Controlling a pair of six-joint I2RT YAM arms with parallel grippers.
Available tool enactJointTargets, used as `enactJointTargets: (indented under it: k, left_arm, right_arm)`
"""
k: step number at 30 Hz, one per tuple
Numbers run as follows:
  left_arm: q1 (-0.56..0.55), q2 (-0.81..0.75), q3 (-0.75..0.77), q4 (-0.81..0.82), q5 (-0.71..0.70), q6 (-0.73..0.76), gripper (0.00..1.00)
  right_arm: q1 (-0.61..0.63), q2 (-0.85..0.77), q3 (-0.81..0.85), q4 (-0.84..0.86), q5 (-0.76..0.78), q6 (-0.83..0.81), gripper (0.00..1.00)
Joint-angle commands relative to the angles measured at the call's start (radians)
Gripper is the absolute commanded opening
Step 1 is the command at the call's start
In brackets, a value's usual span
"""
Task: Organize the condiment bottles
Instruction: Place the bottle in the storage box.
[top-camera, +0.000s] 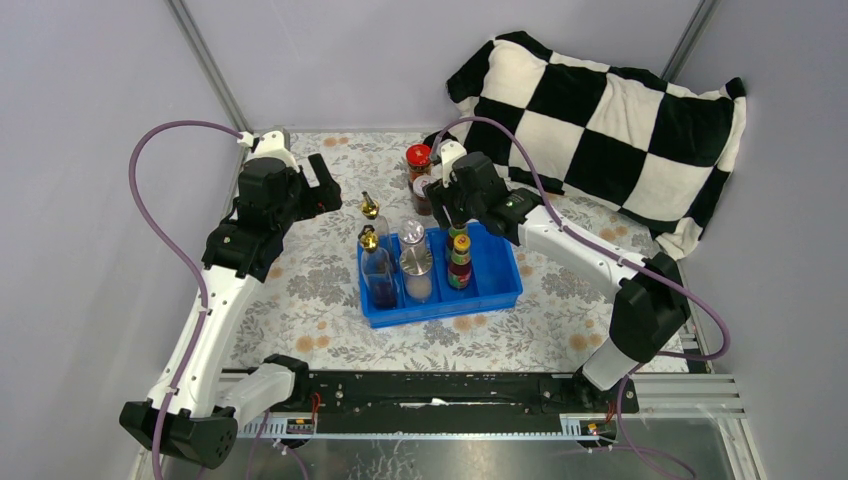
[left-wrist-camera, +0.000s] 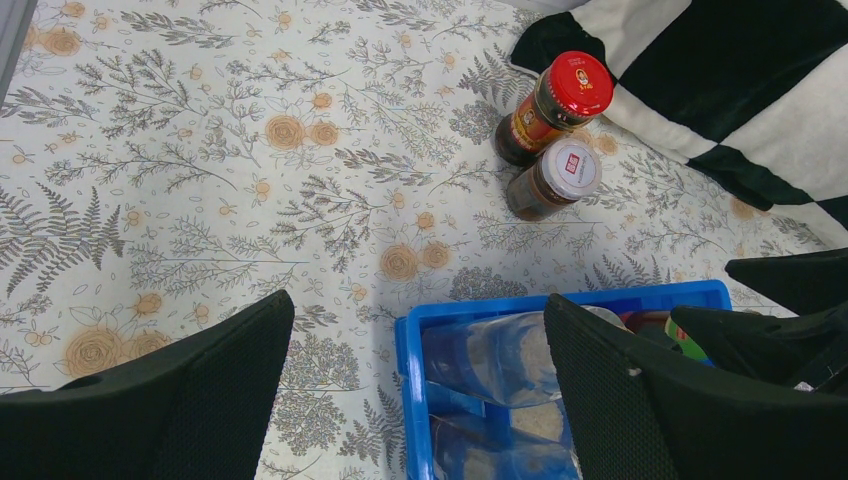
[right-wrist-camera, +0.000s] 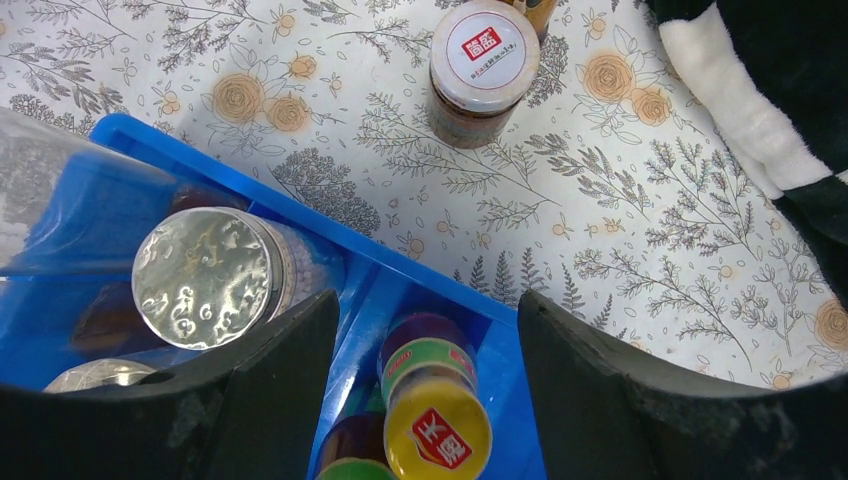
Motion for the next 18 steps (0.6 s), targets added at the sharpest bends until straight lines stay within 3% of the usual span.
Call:
enactJointTargets:
  k: [1, 6, 10, 14, 18]
  left_arm:
    - [0.006, -0.001, 0.003, 0.023, -0.003, 0.011, 0.99]
    - [0.006, 0.003, -0.003, 0.022, -0.002, 0.008, 0.99]
    - [0.006, 0.004, -0.005, 0.022, -0.002, 0.009, 0.99]
    - [0.006, 0.007, -0.009, 0.024, -0.005, 0.012, 0.99]
    - [0.006, 0.013, -0.023, 0.034, -0.007, 0.013, 0.99]
  right_arm:
    - [0.003, -0.054, 0.015, 0.021, -0.012, -0.001, 0.73]
    - [-0.004, -0.012, 0.094, 0.015, 0.024, -0.014, 0.76]
    - [-0.067, 0.099, 0.238, -0.005, -0.056, -0.006, 0.77]
    - [-0.183, 0.278, 0.489, -0.051, -0.194, 0.023, 0.76]
    - [-0.215, 0.497, 0.755, -0.158, -0.242, -0.022, 0.78]
